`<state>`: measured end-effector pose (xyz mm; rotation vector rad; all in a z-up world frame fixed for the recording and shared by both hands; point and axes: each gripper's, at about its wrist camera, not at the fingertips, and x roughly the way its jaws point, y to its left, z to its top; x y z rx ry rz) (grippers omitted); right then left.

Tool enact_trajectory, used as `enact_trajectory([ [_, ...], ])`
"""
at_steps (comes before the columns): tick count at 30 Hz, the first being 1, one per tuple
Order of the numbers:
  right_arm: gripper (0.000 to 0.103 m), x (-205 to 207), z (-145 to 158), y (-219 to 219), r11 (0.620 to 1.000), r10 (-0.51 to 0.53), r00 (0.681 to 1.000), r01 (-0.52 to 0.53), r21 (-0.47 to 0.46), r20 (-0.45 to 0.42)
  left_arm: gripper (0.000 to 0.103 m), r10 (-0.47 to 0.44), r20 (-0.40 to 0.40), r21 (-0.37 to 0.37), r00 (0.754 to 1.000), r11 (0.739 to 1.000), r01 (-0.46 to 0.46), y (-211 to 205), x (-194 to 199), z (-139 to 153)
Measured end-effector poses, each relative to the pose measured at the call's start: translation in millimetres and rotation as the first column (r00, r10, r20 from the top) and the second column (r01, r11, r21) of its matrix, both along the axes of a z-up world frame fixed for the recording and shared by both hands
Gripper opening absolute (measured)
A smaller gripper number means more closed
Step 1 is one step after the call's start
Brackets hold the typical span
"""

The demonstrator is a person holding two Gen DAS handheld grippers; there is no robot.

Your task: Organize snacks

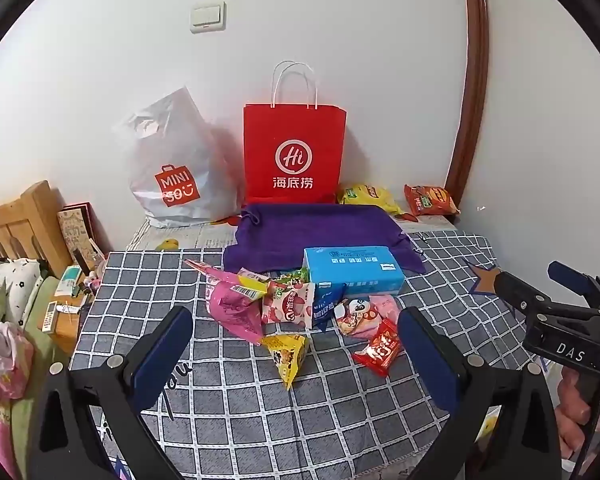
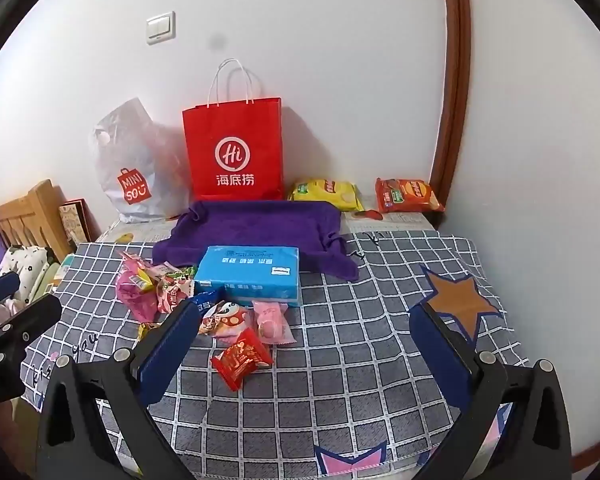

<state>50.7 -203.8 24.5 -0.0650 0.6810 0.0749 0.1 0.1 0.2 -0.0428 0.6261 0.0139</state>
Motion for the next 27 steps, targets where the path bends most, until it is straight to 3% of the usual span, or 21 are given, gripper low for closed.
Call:
enact_trajectory([
  [27,0.103,-0.9,-5.2,6.2,1.000,0.016,1.000,-0.016,-0.001,-0.008,0.103,-0.005,0.005,-0.002,1.000,1.000,0.005,-0.4,0.5,3.9],
])
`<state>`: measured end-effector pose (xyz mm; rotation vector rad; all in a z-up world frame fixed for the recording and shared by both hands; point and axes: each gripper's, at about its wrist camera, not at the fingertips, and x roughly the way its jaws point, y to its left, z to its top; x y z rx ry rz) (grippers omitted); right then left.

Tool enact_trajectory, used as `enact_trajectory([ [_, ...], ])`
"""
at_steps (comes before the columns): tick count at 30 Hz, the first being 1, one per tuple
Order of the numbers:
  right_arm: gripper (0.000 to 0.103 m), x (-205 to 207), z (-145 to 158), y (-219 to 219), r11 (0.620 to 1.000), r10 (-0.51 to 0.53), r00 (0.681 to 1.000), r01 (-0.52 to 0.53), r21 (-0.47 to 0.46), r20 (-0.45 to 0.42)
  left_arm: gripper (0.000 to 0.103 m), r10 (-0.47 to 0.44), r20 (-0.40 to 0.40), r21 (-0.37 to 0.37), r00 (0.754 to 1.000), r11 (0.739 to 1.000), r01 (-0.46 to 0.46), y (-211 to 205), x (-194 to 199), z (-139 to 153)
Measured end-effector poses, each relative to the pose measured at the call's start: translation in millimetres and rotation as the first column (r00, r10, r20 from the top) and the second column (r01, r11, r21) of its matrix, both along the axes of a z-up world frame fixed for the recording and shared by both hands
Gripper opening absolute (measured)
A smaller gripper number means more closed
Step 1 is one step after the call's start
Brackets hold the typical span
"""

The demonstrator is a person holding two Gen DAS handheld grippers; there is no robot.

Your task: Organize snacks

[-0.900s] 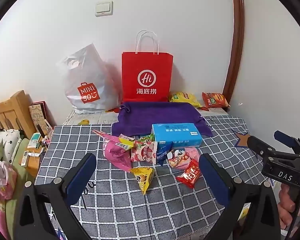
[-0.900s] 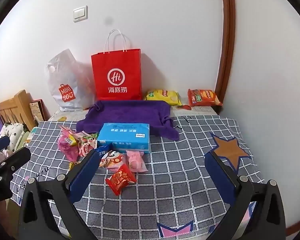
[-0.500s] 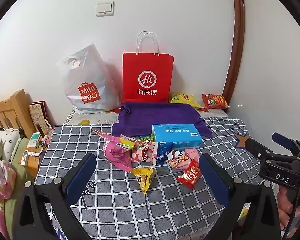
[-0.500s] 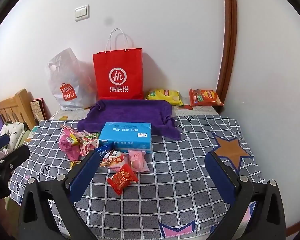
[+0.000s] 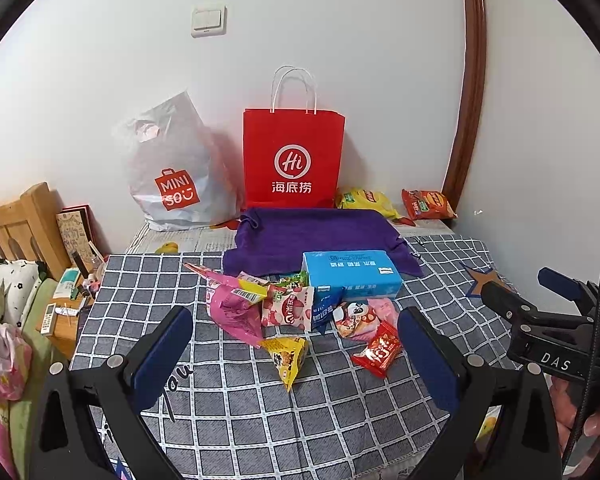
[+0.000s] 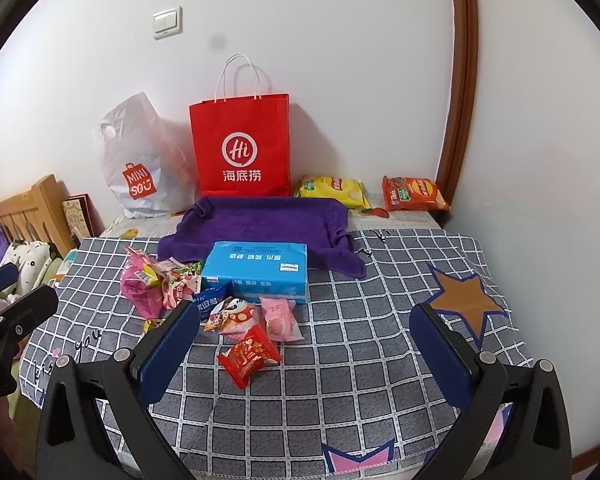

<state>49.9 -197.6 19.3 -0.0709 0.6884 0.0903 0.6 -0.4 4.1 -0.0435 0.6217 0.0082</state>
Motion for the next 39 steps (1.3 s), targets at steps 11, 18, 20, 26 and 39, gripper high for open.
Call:
enact_trajectory([
  [11,0.103,-0.7,0.6,-0.4,1.000,0.000,1.000,0.000,-0.001,0.001,0.103,-0.012,0.011,-0.014,1.000,1.000,0.012,-0.9,-1.9,4.3],
  [18,0.103,-1.7,2.2,-0.2,1.000,-0.003,1.000,0.003,0.001,0.001,0.103,-0.014,0.000,-0.026,1.000,1.000,0.014,-1.5,-1.8,6.0],
  [20,0.103,-1.6,2.5,0.0,1.000,-0.003,1.000,0.003,0.002,0.001,0.103,-0.016,0.007,-0.031,1.000,0.999,0.016,-2.2,-2.4,6.6],
  [26,0.103,-2.7,3.4,0.6,1.000,0.000,1.000,0.000,0.000,0.008,0.103,-0.016,0.029,-0.092,0.999,0.996,0.018,-0.8,-4.1,7.7],
  [39,0.103,-4.6,3.5,1.7,1.000,0.000,1.000,0.000,-0.003,0.018,0.103,-0.020,0.002,-0.048,1.000,0.999,0.020,-1.2,-4.6,4.6],
])
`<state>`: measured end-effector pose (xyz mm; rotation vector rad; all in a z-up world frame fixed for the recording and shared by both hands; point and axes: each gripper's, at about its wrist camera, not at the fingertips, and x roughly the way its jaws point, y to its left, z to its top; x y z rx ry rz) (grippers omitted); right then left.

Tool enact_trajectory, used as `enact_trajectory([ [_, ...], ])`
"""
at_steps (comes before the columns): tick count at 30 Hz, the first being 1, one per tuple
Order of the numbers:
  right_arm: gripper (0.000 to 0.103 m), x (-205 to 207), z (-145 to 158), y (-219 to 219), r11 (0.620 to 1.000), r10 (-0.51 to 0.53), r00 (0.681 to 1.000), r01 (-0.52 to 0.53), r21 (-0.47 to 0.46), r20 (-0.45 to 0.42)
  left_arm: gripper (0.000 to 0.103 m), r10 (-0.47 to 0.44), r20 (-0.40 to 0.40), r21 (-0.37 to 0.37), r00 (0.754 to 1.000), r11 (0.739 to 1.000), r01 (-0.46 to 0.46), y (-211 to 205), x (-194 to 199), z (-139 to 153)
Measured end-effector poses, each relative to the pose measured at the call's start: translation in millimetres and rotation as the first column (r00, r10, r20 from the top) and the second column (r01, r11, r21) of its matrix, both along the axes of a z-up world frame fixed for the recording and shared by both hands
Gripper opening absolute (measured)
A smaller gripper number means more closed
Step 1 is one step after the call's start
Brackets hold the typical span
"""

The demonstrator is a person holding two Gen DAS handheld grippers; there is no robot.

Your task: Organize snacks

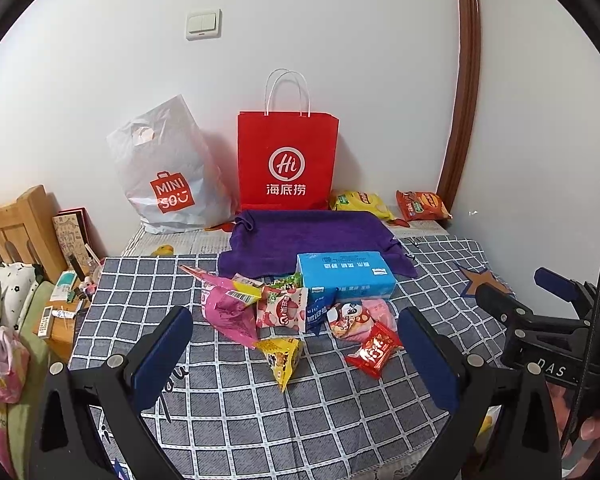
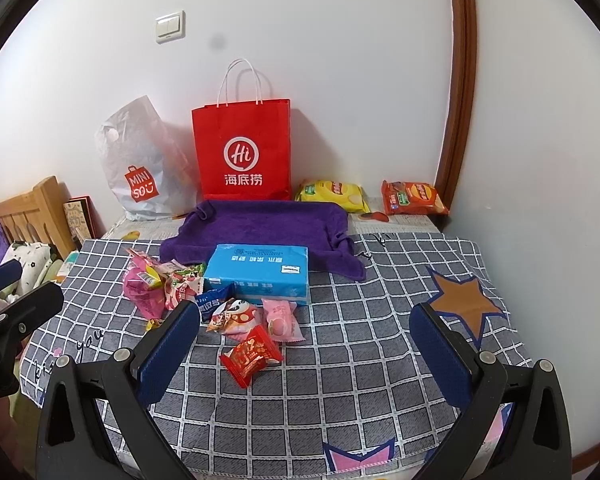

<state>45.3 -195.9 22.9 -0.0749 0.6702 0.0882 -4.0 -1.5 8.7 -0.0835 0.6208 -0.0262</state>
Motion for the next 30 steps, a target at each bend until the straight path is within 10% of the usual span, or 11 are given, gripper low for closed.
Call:
enact_trajectory([
  [16,0.100,20.3,-33.2,9.9,0.998,0.038,0.999,-0.036,0.049,-0.037,0.102,0.038,-0.055,-0.011,0.998,0.999,-0.039,28.1,18.3,-36.3],
  [30,0.086,62.9,-125.8,25.0,0.992,0.125,0.973,-0.120,0.035,-0.194,0.101,0.112,-0.222,-0.041,0.969,0.991,-0.124,70.6,65.4,-106.5],
])
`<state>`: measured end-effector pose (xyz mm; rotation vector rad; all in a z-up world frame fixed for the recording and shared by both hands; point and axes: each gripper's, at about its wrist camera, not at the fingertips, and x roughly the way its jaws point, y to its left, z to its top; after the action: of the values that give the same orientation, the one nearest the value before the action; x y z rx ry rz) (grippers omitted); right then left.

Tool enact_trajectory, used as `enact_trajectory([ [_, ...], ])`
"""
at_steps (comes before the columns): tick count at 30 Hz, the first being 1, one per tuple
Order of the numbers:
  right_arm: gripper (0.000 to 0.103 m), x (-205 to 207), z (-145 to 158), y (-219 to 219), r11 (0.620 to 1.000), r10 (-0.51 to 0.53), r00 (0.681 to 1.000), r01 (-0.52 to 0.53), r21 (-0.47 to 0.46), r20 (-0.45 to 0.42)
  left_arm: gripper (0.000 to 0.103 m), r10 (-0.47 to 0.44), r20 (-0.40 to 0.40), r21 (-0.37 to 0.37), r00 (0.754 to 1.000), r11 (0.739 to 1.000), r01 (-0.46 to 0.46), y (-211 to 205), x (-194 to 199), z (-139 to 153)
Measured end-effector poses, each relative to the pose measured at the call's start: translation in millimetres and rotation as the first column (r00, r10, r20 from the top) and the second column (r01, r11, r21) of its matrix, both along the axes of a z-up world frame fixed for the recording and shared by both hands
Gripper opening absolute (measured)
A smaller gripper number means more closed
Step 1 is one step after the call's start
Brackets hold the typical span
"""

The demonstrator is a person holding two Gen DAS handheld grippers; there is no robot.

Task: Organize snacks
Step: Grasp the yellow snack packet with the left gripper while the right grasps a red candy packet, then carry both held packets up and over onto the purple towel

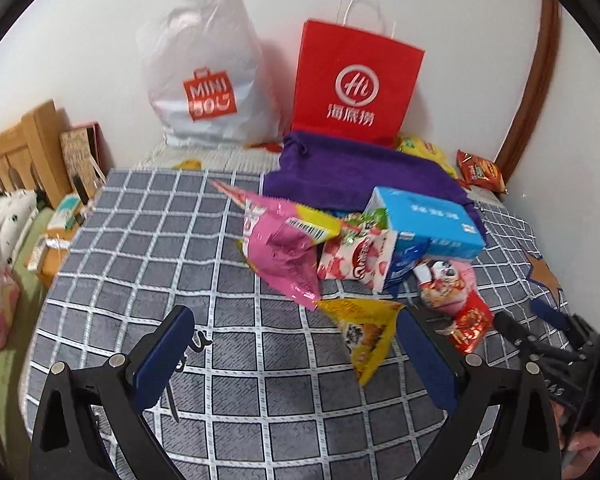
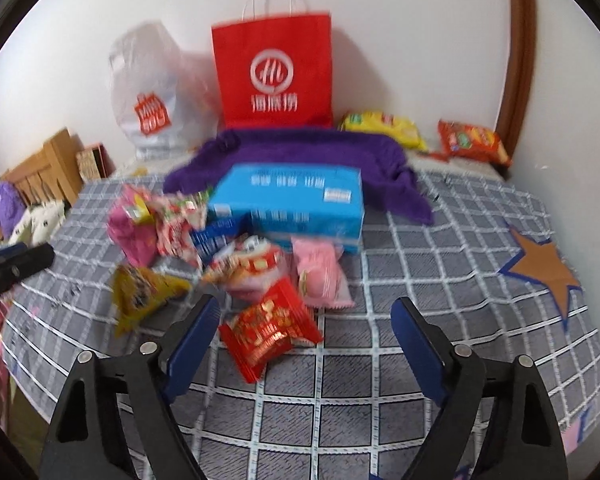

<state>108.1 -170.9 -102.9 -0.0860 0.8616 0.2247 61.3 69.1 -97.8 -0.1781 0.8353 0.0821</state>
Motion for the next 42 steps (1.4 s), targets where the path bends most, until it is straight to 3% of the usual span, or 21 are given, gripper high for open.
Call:
enact_trajectory([
  [9,0.085,23.0,-46.1,3.7,0.998,0.034,0.994,-0.028,0.058,-0.106,0.101,-0.026,-0.011,-0.047,1.000,0.999,0.025,6.4,18.2,-21.8],
  [12,0.071,25.7,-55.3,7.5,0.996,0.063,0.991,-0.055,0.072,-0.120,0.101,-0.056,-0.021,-0.061,0.998,0.997,0.054,-1.3,23.5,-26.3],
  [17,0.038,25.0,-54.3,5.8,0.990,0.100,0.987,-0.085,0.115,-0.126,0.101,-0.109,-0.042,-0.046,0.993,0.993,0.107,-21.3,30.6,-35.9],
  [27,0.033,17.1,-47.6,-44.3,0.994,0.015,0.996,-0.005,0.108,-0.092,0.101,-0.186,-0.083,-0.026,0.979,0.983,0.184,-52.7,43.0,-53.7],
  [31,0.033,16.7,-52.1,-55.8,0.991,0.007,0.995,0.007,0.135,-0.103,0.101,-0.203,-0.086,-0.039,0.975,0.979,0.201,-63.6,47.0,-56.6],
  [37,0.036,14.8,-55.1,-59.3,0.990,0.022,0.994,-0.008,0.140,-0.103,0.101,-0.221,-0.102,0.006,0.970,0.975,0.222,-78.7,57.0,-60.6],
  [38,0.035,15.2,-55.6,-60.1,0.989,0.025,0.994,-0.009,0.146,-0.104,0.099,-0.224,-0.104,0.003,0.969,0.974,0.225,-80.2,58.6,-61.3],
  [42,0.034,17.1,-55.1,-63.7,0.988,0.031,0.993,-0.013,0.153,-0.115,0.066,-0.243,-0.138,-0.004,0.960,0.969,0.245,-87.4,65.1,-65.9],
])
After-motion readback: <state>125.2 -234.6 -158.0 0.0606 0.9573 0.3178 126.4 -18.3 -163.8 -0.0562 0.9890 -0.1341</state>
